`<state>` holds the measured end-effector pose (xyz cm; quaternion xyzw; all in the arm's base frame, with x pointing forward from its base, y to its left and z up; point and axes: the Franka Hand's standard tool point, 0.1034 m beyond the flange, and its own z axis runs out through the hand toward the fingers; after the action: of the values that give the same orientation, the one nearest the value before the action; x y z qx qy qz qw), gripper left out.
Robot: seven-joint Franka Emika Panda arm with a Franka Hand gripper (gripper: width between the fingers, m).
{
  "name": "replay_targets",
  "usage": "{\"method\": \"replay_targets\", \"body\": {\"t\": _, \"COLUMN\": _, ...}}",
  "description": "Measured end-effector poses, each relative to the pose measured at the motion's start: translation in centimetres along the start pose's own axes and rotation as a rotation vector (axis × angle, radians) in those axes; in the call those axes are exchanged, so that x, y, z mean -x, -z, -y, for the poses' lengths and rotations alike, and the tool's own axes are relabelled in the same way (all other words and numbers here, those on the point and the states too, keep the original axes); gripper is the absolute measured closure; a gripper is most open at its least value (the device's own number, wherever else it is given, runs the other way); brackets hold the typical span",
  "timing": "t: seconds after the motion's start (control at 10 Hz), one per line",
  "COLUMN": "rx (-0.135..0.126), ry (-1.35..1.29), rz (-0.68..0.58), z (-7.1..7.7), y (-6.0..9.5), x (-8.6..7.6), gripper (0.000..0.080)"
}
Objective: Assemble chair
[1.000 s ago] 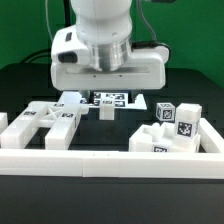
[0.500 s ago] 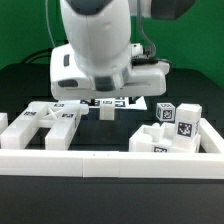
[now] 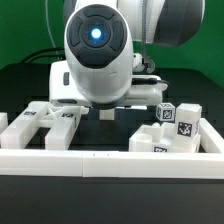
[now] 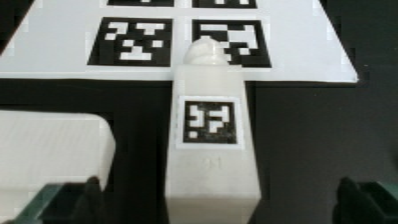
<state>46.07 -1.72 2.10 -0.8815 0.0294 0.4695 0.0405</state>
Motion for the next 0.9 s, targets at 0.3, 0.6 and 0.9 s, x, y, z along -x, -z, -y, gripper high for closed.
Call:
{"method": "replay_targets", "body": {"t": 0.3, "rx": 0.005, "ry": 0.000, "rz": -0.001, "z": 0.7, "y": -1.2, "x": -0.5, "gripper": 0.0150}}
{"method": "replay_targets", "body": {"t": 0.6, "rx": 0.001, "ry": -0.004, "rz": -0.002, "z": 0.5, "y": -1.3, "x": -0.5, "gripper": 0.0373}}
{"method": "replay_targets", "body": {"t": 0.9, "rx": -0.002, "ry": -0.008, "rz": 0.001, "z": 0.1, "y": -1.5, "x": -0.4, "gripper": 0.0514}}
